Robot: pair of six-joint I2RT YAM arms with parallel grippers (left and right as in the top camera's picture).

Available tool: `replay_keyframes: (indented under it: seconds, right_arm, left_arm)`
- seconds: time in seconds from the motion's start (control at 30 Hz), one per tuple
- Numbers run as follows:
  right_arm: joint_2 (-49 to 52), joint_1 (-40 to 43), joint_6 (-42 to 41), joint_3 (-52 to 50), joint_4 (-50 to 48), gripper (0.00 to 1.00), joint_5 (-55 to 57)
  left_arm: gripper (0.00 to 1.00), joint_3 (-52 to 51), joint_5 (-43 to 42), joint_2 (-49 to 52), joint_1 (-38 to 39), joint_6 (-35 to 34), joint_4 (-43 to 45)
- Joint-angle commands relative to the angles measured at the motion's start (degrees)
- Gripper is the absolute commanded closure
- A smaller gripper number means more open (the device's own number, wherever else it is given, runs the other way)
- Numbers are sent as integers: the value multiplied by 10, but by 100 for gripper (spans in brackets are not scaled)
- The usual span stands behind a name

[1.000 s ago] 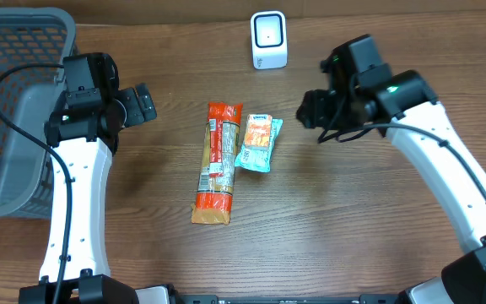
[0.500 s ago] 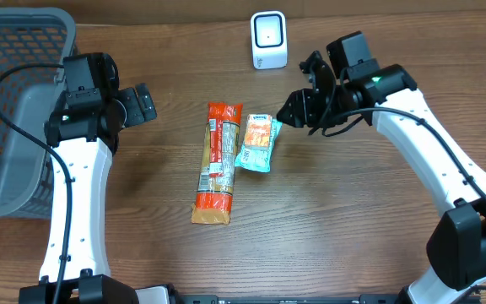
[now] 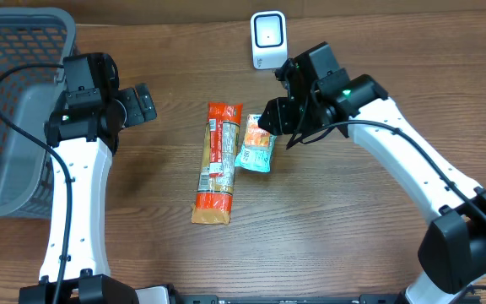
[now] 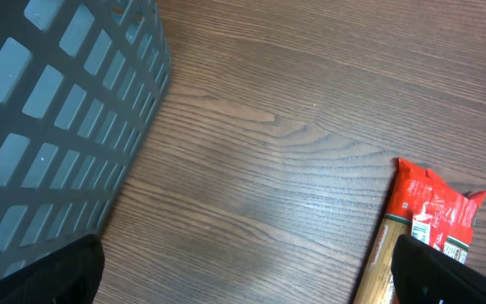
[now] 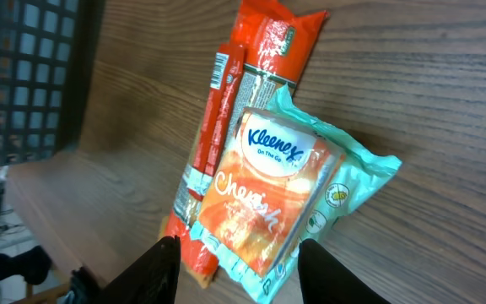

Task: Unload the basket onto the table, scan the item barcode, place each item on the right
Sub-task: 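Grasp the orange Kleenex tissue pack with the right gripper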

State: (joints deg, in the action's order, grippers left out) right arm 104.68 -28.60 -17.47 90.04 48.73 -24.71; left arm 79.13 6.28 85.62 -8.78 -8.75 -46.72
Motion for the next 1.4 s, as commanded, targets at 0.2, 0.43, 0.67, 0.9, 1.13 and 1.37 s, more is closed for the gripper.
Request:
replay_keyframes:
  seconds: [0.2, 0.43, 0.67, 0.9, 1.13, 1.37]
  right_arm:
    - [47, -18, -19, -1, -10, 55, 28]
    - [49, -17, -19, -1, -4, 55, 28]
    - [49, -17, -19, -1, -3, 55, 28]
    - [49, -17, -19, -1, -3, 54, 28]
    - [49, -17, -19, -1, -3, 54, 28]
    - [54, -17, -19, -1, -4, 54, 28]
  left_arm:
    - [0, 6, 3, 6, -2, 11, 2]
    - [0, 6, 3, 6, -2, 11, 2]
    - [0, 6, 3, 6, -2, 11, 2]
    - [0, 6, 3, 6, -2, 11, 2]
    - [0, 6, 3, 6, -2, 11, 2]
    - [0, 6, 3, 6, -2, 11, 2]
